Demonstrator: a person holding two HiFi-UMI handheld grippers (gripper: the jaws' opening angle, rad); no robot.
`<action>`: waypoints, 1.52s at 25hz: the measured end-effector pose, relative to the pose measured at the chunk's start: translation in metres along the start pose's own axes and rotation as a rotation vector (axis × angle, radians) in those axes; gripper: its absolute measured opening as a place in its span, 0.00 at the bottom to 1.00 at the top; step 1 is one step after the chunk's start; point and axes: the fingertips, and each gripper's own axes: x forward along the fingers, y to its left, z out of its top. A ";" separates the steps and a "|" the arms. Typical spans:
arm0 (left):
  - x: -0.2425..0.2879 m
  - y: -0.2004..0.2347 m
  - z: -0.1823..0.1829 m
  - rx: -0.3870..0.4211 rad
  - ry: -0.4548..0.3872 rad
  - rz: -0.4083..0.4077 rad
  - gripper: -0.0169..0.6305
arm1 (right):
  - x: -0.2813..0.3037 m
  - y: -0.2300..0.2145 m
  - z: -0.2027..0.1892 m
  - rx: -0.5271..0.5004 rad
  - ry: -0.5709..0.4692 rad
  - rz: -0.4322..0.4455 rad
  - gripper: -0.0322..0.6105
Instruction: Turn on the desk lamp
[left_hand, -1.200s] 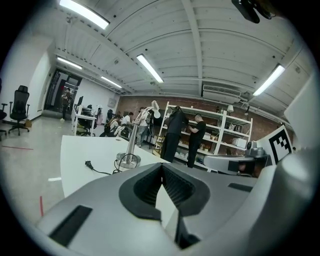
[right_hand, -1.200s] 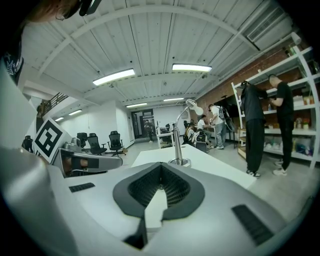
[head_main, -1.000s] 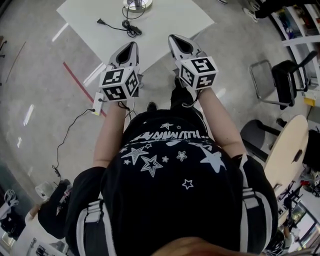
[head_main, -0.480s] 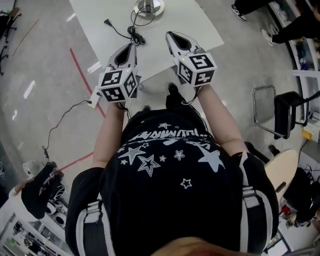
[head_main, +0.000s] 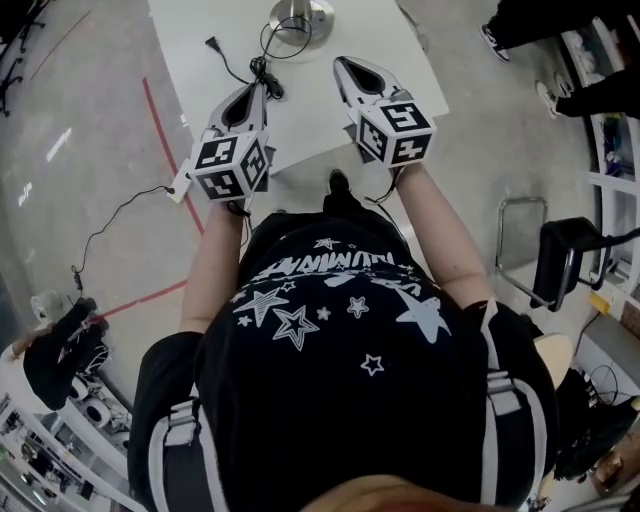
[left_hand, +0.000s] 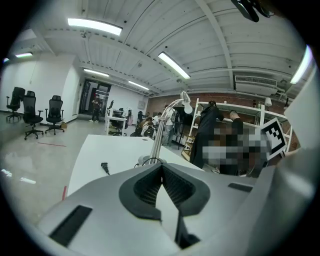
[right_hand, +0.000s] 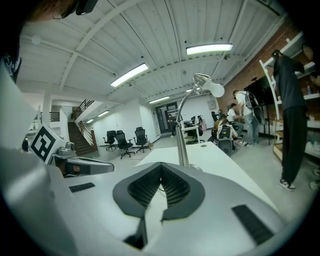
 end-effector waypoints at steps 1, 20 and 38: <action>0.001 0.002 0.001 -0.004 -0.002 0.017 0.04 | 0.005 -0.001 0.002 -0.001 0.002 0.017 0.06; 0.004 0.006 -0.029 -0.112 0.009 0.314 0.04 | 0.051 -0.002 -0.013 -0.059 0.100 0.325 0.05; 0.034 0.024 -0.098 -0.183 0.174 0.300 0.12 | 0.090 0.001 -0.054 -0.070 0.222 0.339 0.05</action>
